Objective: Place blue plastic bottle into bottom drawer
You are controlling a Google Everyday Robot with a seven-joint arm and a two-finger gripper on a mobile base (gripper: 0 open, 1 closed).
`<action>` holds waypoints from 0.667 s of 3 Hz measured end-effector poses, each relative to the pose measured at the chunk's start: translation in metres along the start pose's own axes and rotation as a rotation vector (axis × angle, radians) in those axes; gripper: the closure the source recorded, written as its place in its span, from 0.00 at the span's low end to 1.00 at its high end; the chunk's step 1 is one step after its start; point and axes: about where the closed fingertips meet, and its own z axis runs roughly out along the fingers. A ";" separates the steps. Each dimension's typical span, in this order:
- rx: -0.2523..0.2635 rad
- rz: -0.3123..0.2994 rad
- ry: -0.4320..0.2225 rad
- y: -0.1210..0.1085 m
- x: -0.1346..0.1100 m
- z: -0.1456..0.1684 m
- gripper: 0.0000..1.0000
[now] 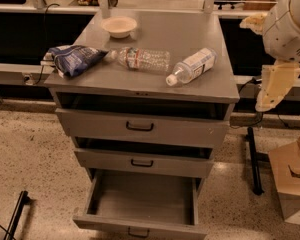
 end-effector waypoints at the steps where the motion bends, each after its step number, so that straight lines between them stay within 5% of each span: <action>1: -0.046 -0.051 0.033 0.000 -0.006 0.016 0.00; 2: -0.075 -0.163 0.063 -0.018 -0.012 0.049 0.00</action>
Offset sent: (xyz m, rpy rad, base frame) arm 0.0842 0.0299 -0.0602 -0.2591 0.0828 0.2373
